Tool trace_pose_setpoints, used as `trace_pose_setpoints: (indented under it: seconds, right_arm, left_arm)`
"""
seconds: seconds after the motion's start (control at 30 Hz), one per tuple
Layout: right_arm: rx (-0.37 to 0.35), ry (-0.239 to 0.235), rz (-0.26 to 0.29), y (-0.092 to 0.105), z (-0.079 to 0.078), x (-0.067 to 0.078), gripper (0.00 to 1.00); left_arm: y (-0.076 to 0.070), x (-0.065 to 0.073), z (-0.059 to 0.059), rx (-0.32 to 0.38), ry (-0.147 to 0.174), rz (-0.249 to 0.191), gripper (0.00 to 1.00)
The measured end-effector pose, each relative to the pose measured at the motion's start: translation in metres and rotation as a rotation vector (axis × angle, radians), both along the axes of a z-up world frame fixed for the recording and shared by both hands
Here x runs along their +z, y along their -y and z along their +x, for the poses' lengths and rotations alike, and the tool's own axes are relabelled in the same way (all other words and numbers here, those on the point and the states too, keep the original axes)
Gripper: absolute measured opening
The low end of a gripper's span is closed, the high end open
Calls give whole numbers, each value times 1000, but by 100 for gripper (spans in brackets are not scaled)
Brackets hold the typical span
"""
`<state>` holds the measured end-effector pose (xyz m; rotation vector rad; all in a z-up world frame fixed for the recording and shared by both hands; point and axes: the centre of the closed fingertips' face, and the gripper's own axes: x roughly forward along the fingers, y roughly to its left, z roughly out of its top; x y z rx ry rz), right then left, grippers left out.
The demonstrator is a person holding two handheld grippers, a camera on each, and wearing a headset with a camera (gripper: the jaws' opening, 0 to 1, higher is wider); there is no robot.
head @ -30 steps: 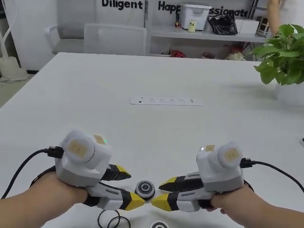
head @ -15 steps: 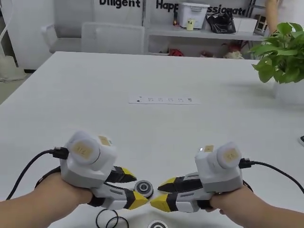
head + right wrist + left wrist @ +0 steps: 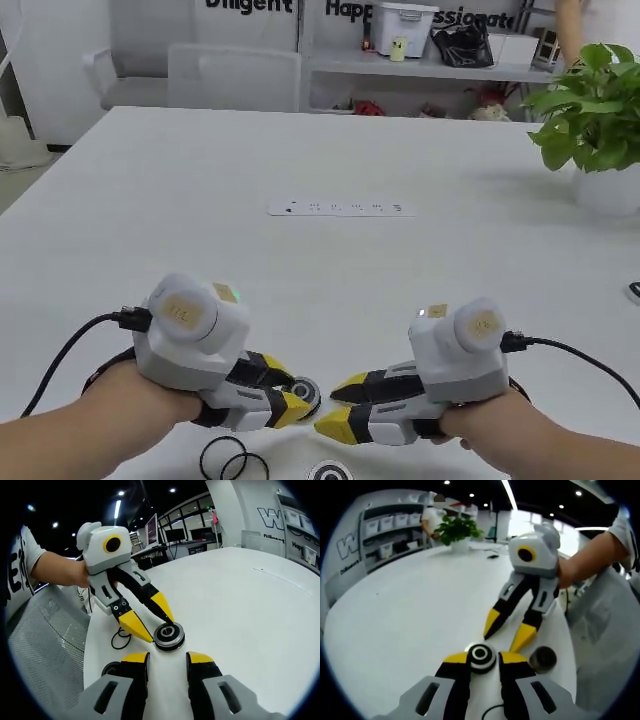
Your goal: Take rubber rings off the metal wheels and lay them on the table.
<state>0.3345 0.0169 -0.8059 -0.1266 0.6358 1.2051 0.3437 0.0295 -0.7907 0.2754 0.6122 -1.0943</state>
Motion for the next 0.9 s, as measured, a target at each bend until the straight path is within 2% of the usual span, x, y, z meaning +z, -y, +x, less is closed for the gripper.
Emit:
trace_pose_setpoints:
  seconds: [0.53, 0.9]
  right_arm:
    - [0, -1, 11, -4, 1, 1, 26]
    - [8, 6, 7, -9, 3, 2, 25]
  left_arm:
    - [-2, 0, 5, 19, 11, 0, 15]
    - [0, -1, 5, 20, 37, 13, 14]
